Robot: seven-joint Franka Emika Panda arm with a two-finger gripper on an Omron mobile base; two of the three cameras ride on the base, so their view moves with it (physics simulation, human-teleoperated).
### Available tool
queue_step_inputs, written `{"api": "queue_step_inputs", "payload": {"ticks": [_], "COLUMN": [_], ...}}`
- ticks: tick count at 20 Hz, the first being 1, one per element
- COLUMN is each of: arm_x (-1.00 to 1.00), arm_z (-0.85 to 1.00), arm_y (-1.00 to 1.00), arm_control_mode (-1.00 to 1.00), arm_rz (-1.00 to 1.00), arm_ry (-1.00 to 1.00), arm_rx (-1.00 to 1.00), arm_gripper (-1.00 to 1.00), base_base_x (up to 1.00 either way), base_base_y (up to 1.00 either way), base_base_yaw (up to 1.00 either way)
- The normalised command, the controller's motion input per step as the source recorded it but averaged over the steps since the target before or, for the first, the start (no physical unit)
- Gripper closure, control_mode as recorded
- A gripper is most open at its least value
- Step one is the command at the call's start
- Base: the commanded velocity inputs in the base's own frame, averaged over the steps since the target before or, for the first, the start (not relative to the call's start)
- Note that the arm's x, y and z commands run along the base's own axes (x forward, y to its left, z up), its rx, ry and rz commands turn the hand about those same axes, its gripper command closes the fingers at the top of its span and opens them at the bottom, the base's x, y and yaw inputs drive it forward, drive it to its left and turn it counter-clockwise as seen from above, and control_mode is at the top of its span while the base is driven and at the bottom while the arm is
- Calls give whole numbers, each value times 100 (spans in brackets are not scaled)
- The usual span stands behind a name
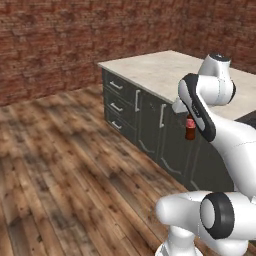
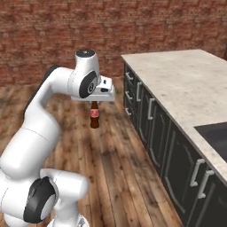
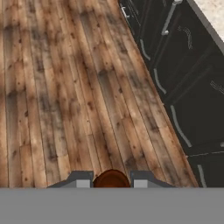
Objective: Place the large bottle from the dining counter next to the other large bottle outside the sink, and place the small bottle from the dining counter next to the other small bottle inside the sink.
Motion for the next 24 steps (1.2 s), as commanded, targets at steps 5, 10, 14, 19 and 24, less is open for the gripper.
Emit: {"api": "queue_step_inputs", "payload": {"ticks": [5, 10, 14, 19, 24], "arm_x": [0, 0, 0, 0, 0], "arm_z": [0, 0, 0, 0, 0], "arm_y": [0, 0, 0, 0, 0], "arm_control_mode": [100, 100, 100, 100, 100], "arm_rz": [0, 0, 0, 0, 0], "arm_ry": [0, 0, 0, 0, 0], "arm_rx": [0, 0, 0, 0, 0], "arm_gripper": [100, 100, 100, 100, 100], "base_base_x": [0, 0, 0, 0, 0], "base_base_y": [0, 0, 0, 0, 0], "base_base_yaw": [-25, -25, -25, -25, -25]}}
